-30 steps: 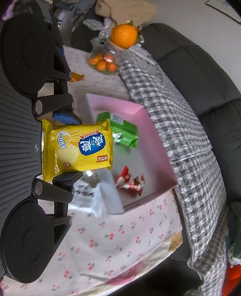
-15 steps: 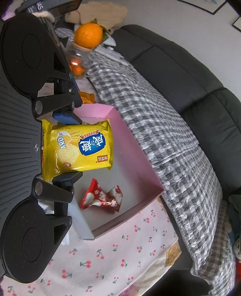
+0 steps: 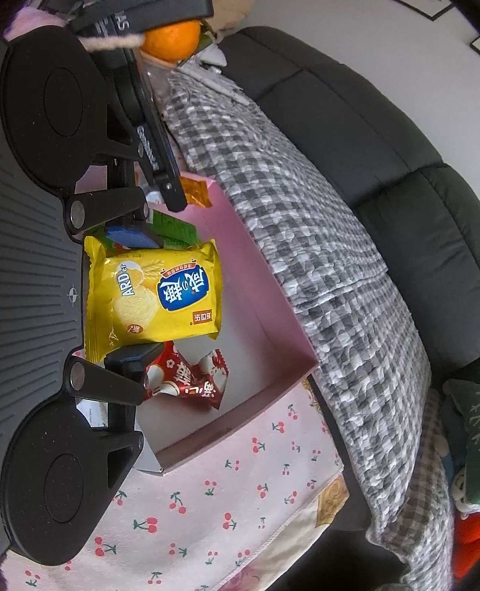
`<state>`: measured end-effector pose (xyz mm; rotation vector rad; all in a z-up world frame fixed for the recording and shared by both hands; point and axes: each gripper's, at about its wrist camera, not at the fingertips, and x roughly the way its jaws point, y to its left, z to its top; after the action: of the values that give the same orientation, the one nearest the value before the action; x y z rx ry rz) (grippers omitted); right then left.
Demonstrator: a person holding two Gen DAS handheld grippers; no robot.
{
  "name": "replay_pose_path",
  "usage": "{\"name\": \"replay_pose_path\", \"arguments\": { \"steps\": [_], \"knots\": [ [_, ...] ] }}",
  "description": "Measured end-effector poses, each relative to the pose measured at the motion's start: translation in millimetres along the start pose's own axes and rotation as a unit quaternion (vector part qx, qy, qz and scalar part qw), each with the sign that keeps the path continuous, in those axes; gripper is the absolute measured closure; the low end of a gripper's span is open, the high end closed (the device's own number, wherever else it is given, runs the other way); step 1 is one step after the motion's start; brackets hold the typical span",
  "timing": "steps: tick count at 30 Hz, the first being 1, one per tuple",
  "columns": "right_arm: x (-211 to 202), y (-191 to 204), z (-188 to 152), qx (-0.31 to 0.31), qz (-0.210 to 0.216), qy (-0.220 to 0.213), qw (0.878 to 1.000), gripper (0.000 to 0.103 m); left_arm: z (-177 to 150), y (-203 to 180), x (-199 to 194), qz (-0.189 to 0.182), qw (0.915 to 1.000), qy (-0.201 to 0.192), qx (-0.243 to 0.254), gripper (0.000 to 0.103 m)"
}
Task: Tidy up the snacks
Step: 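Carry both packs to the box and release them inside, then withdraw both tools from the box toward remaining snacks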
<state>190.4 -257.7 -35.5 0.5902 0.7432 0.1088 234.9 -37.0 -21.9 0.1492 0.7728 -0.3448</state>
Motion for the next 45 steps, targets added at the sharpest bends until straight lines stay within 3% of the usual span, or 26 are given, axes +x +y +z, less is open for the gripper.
{"name": "replay_pose_path", "arguments": {
  "steps": [3,5,10,12,19,25,29,38,45],
  "knots": [
    [0.7,0.0,0.6,-0.001,0.006,0.004,1.0,0.046,-1.4,-2.4,0.5,0.008,0.9999,-0.003,0.007,0.063],
    [0.3,-0.9,1.3,0.006,0.011,0.007,1.0,0.028,-1.8,-1.8,0.9,0.018,0.9998,-0.008,0.011,0.05],
    [-2.1,-1.4,1.9,0.009,0.007,0.002,1.0,0.027,-1.6,2.9,-1.6,0.013,0.9998,-0.01,0.006,0.045],
    [-2.8,-1.0,1.5,0.008,0.003,0.003,1.0,0.027,-0.5,3.3,-2.3,0.011,0.9999,-0.009,0.003,0.032],
    [-11.5,0.6,0.1,0.008,-0.008,0.006,1.0,0.022,-7.9,4.4,-17.8,0.007,1.0,-0.003,-0.001,0.03],
    [-22.4,1.0,-0.1,0.013,-0.021,0.01,1.0,0.019,-14.9,7.7,-31.7,-0.005,0.9998,0.007,-0.016,0.023],
    [-31.1,2.6,-0.4,0.014,-0.022,0.012,1.0,0.018,-20.0,7.8,-43.4,-0.008,0.9997,0.013,-0.021,0.013],
    [-55.7,20.1,-7.3,-0.043,-0.037,0.018,0.998,0.016,-43.4,7.7,-71.0,-0.007,0.9989,0.038,-0.025,0.002],
    [-76.3,30.2,-21.2,-0.08,-0.051,0.029,0.995,0.015,-63.6,10.4,-96.4,0.001,0.9985,0.042,-0.034,0.001]
  ]
}}
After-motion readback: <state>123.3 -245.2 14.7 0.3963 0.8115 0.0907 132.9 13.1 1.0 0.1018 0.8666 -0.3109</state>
